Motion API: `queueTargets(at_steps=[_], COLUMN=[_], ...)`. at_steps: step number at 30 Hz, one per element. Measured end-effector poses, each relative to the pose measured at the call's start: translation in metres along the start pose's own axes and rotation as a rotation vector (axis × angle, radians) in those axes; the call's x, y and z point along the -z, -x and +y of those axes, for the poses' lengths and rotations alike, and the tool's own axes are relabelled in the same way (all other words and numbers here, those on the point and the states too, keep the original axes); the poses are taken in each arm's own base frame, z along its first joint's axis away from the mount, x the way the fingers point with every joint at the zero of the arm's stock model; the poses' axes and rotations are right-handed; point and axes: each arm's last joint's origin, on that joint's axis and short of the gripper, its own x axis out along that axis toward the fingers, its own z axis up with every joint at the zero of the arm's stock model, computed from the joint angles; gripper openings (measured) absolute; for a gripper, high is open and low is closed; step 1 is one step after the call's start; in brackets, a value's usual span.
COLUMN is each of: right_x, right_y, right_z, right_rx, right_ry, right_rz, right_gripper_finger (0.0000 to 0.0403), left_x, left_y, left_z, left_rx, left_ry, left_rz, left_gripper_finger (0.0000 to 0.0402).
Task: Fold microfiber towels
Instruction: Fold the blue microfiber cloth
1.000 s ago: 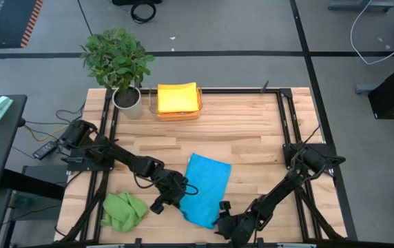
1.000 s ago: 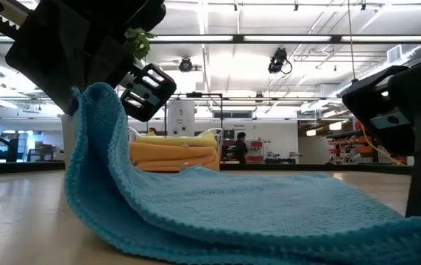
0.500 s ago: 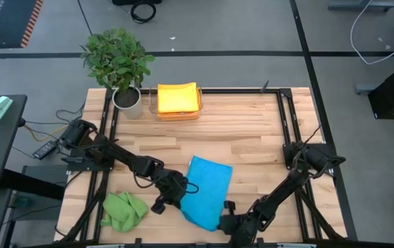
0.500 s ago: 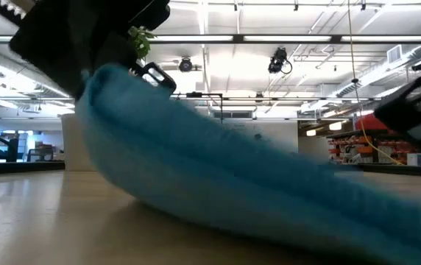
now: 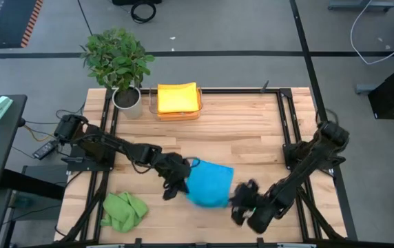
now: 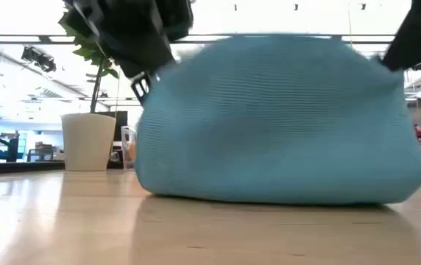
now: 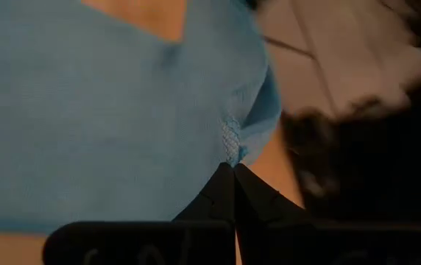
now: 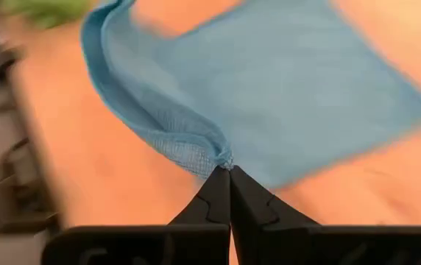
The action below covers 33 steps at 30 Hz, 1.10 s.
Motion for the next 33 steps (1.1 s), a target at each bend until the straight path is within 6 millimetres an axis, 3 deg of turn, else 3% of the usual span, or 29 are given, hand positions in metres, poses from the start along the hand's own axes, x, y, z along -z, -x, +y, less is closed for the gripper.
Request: queueTargets(at_steps=[5,10,14,33], right_x=[-0.011,-0.02,-0.031,-0.064], right_y=[0.006,-0.019,-0.038,-0.06], right_z=[-0.044,-0.074,-0.094,-0.12], right_rx=[0.189,0.205,0.229,0.312], right_ry=[-0.128,-0.174,-0.198,-0.125], right_rz=[0.007,0.009,0.005,0.003], right_gripper_finger=[0.0003,0.0003,0.0003,0.0003], left_x=[-0.007,-0.009,-0.004,-0.001], left_y=[0.008,0.009,0.002,0.008], left_z=[0.031,0.058,0.066,0.086], left_rx=[-0.246,-0.38,-0.398,-0.616], left_ry=[0.079,0.109,0.125,0.158], left_rz=[-0.07,-0.104,-0.077,-0.091], left_gripper_finger=[0.0002,0.0001,0.0001,0.0001])
